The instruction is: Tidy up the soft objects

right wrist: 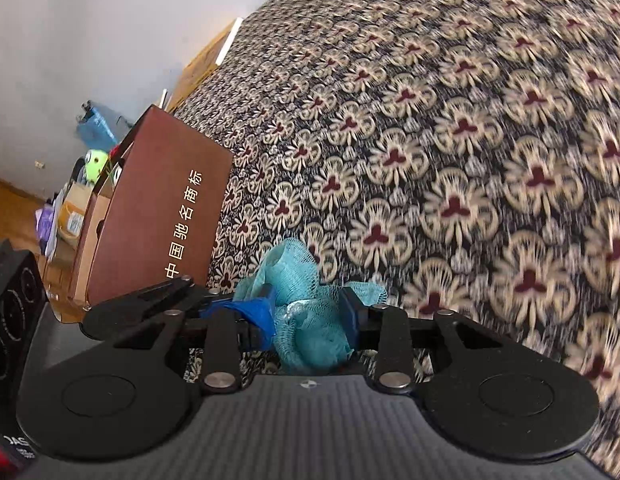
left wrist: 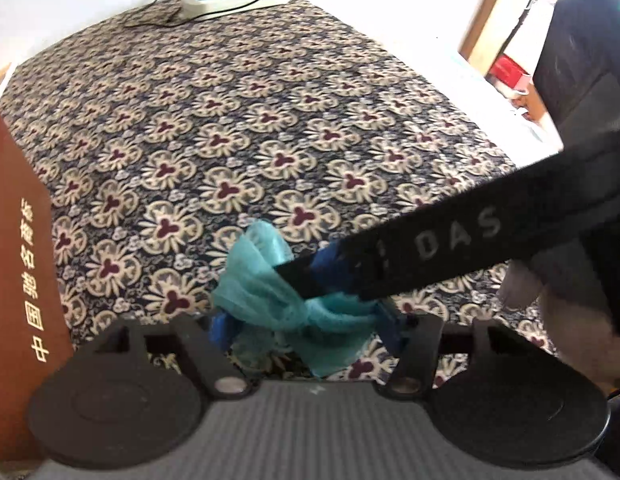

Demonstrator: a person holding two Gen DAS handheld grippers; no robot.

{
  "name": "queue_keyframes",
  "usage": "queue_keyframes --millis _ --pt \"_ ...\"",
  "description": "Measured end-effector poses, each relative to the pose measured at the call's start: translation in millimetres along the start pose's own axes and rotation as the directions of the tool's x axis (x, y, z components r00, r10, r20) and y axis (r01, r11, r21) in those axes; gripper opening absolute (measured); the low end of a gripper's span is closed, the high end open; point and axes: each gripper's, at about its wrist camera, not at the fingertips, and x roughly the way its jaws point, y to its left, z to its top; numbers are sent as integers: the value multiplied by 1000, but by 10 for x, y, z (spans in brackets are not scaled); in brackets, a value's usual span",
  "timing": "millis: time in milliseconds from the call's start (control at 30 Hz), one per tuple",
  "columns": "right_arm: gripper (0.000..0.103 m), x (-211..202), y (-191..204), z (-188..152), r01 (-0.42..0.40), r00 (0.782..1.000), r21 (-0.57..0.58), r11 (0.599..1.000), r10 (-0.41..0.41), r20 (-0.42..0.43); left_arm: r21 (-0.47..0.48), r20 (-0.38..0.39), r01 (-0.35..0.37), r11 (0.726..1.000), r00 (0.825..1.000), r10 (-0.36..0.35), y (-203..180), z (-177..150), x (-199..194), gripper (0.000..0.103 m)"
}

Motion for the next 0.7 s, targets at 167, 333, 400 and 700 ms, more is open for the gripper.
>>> queue_keyframes --millis 167,333,400,700 --pt "18 7 70 -94 30 999 0 1000 -30 22 5 -7 -10 1000 1000 11 -13 -4 -46 58" --pt "18 95 218 -113 66 997 -21 998 -65 49 -4 -9 -11 1000 1000 11 11 18 -129 57" --pt "18 134 282 -110 71 996 -33 997 -69 59 -8 -4 -12 1000 1000 12 26 17 -163 57" --pt "16 225 510 -119 78 992 -77 994 -70 102 15 19 -34 999 999 34 19 -3 -342 56"
